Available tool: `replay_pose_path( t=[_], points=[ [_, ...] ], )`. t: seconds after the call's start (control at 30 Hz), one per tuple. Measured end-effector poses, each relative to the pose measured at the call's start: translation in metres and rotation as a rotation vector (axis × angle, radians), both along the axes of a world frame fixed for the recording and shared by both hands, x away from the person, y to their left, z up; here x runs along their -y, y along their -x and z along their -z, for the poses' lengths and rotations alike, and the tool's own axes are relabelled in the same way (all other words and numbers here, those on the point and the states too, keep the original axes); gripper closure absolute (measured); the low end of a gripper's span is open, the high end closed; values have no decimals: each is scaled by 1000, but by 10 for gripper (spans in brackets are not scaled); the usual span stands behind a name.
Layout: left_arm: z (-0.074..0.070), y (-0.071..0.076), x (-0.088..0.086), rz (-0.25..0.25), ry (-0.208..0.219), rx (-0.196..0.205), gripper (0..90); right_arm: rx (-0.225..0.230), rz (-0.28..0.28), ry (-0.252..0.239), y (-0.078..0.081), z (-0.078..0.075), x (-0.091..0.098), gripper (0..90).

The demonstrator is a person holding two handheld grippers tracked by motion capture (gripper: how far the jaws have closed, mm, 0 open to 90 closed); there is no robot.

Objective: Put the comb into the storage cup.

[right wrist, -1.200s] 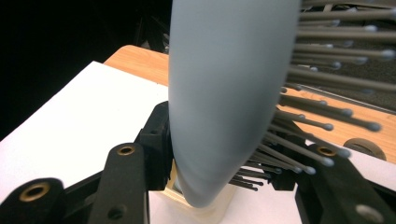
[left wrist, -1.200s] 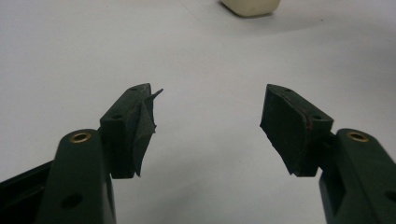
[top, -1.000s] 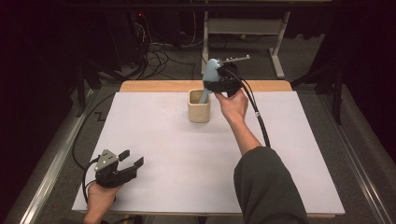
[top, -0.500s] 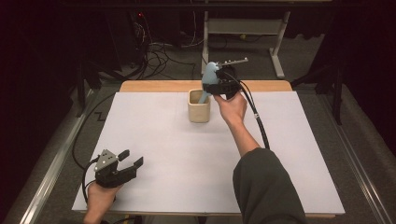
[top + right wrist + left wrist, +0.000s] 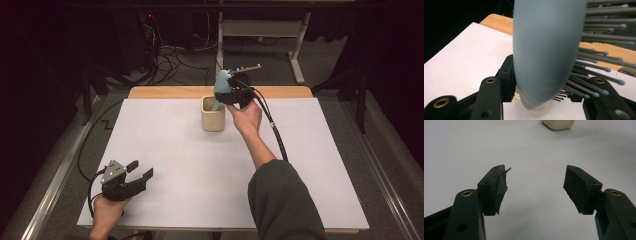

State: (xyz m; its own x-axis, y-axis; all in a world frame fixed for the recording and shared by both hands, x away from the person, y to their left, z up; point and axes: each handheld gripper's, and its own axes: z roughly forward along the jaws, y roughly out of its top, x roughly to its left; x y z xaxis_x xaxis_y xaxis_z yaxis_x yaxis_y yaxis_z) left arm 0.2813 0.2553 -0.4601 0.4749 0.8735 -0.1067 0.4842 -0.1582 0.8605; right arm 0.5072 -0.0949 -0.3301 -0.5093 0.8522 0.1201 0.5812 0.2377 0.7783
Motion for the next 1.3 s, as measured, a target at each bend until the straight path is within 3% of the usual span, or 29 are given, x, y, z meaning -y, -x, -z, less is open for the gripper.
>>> replay_pose_path(
  t=[0.93,1.3],
  points=[
    [1,-1,0,1,2,-4,354,-43,-10,19,-1,14,-3,514],
    [0,0,0,2,-1,-3,354,-40,-14,22,-1,17,-6,511]
  ],
)
